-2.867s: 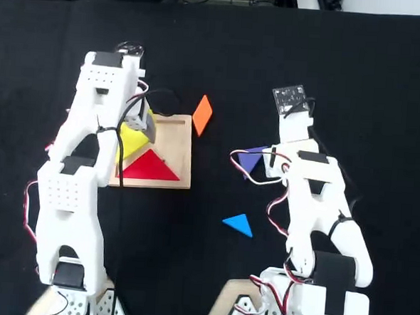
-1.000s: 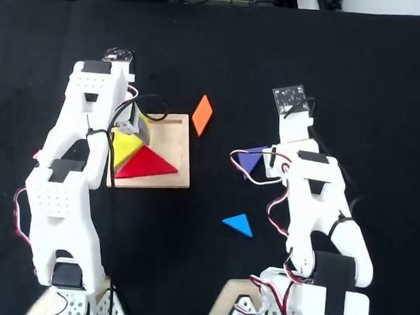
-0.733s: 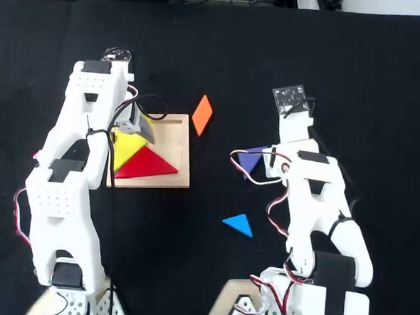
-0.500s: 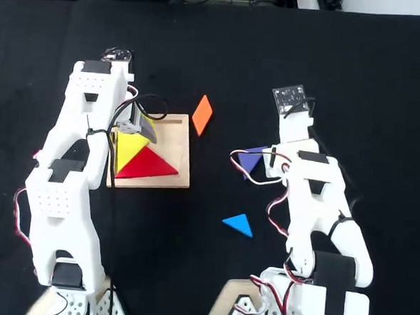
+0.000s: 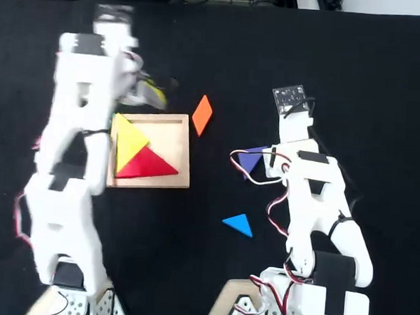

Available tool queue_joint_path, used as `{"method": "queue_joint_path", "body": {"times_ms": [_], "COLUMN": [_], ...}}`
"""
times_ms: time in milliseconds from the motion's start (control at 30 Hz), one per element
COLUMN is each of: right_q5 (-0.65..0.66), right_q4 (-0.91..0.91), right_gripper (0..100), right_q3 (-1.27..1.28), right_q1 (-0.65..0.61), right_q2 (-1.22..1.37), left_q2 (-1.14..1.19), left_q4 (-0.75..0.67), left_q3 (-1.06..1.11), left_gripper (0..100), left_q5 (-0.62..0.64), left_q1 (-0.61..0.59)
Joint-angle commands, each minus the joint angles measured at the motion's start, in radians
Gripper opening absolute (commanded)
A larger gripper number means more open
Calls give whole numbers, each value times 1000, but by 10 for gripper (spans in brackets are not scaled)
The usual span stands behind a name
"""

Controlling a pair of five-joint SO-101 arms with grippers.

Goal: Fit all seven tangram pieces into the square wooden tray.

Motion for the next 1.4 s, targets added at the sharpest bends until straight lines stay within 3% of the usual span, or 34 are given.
{"method": "queue_joint_path", "body": {"times_ms": [0,300,567,967,1067,1200,1367], "right_q5": [-2,-2,-2,-2,-2,-3,-8], "right_q4": [-17,-17,-17,-17,-17,-17,-18], "right_gripper": [11,11,11,11,11,11,11], "right_q3": [-2,-2,-2,-2,-2,-2,-2], "right_q1": [-3,-3,-3,-3,-3,-3,-3], "right_q2": [-1,-1,-1,-1,-1,-1,-1], "left_q2": [64,218,236,212,166,41,-181], "left_q4": [-143,-173,-35,15,40,175,180], "left_q3": [30,45,44,-71,-130,-325,-381], "left_gripper": [363,363,363,363,363,363,363], "left_q5": [11,11,8,9,9,5,-23], "left_q1": [111,101,97,94,96,90,65]}}
